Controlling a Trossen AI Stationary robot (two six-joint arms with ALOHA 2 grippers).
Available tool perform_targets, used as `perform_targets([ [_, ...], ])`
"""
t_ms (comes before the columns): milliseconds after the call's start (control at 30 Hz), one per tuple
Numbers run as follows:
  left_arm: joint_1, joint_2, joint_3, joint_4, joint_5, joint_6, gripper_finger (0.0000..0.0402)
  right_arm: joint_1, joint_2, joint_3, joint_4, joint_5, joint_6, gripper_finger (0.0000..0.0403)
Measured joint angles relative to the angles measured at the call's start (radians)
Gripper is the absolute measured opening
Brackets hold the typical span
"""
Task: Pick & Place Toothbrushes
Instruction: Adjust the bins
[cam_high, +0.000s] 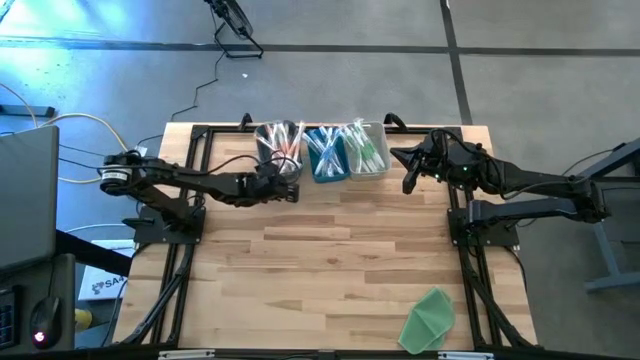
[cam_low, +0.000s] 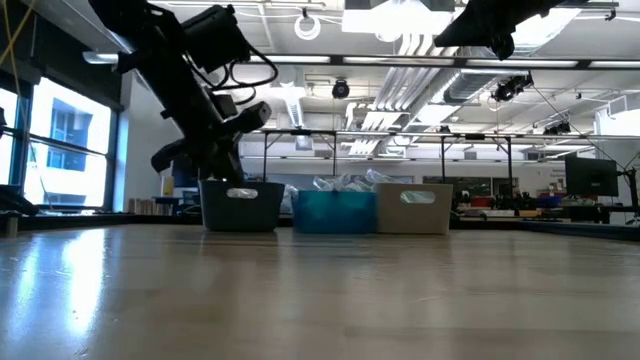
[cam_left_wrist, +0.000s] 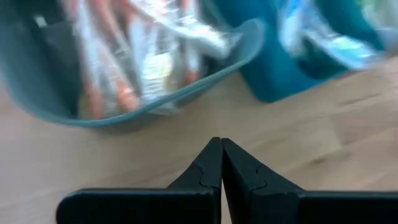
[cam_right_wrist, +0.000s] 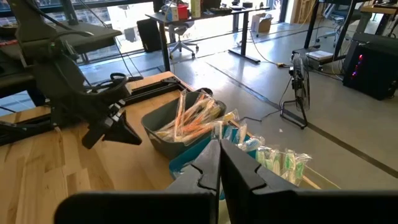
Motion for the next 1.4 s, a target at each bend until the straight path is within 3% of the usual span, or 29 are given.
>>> perform_targets([
  [333, 0.003, 0.0, -0.018, -0.056, -0.171, 0.003, 0.0, -0.011, 0.0, 0.0, 0.0, 0.0, -0.004, 0.0003],
  [833, 0.003, 0.001, -0.099, -0.057, -0.311, -0.1, 0.0, -0.011, 0.0, 0.0, 0.003, 0.006, -0.025, 0.0003],
  [933, 0.002, 0.001, -0.097, -0.046, -0.298, -0.1, 0.0, -0.011, 0.0, 0.0, 0.003, 0.008, -0.026, 0.0003],
  [1067, -0.017, 0.001, -0.047, -0.031, -0.203, -0.09, 0.0, -0.011, 0.0, 0.0, -0.011, -0.013, -0.02, 0.0003],
  [1267, -0.079, 0.001, 0.069, -0.005, -0.168, 0.029, 0.0, -0.011, 0.0, 0.0, -0.089, -0.054, 0.006, 0.0003],
  [1400, -0.077, 0.044, 0.09, 0.175, -0.058, 0.103, 0.0, -0.011, 0.0, 0.0, -0.085, -0.055, 0.002, 0.0003],
])
